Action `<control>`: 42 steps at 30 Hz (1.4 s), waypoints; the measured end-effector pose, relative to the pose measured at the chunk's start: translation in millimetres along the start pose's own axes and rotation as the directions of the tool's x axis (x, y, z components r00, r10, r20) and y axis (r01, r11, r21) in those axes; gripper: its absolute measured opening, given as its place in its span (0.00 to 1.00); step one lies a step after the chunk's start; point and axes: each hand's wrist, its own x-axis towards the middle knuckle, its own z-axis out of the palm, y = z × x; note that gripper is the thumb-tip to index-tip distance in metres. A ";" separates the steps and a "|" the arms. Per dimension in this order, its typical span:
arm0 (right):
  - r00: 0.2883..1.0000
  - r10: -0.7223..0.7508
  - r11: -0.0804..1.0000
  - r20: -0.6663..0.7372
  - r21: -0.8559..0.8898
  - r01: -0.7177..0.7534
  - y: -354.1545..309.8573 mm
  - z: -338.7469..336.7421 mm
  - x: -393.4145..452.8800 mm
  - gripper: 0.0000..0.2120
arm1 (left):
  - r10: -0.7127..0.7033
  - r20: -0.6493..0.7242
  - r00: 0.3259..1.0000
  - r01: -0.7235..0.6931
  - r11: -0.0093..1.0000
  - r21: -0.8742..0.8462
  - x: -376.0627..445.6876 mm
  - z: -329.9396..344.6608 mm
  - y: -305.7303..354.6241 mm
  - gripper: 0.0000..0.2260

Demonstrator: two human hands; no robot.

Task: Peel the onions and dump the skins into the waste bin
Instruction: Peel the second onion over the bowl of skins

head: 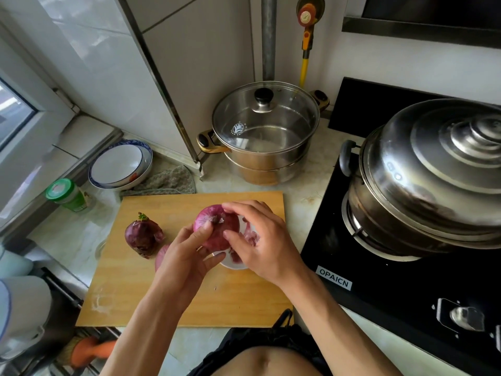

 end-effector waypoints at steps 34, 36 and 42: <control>0.987 0.137 0.991 0.080 -0.013 -0.136 8.3 -2.1 -2.7 0.13 | -0.029 -0.115 0.993 0.035 0.998 0.053 -11.3 11.8 -3.9 0.24; 0.984 0.159 0.987 0.079 -0.009 -0.159 7.1 -2.0 -2.7 0.11 | -0.031 -0.117 0.993 0.037 0.998 0.054 -11.1 12.4 -4.0 0.25; 0.983 0.183 0.982 0.028 0.050 -0.185 6.4 -0.5 -5.3 0.11 | -0.033 -0.100 0.994 0.039 0.998 0.050 -10.5 14.0 -1.2 0.23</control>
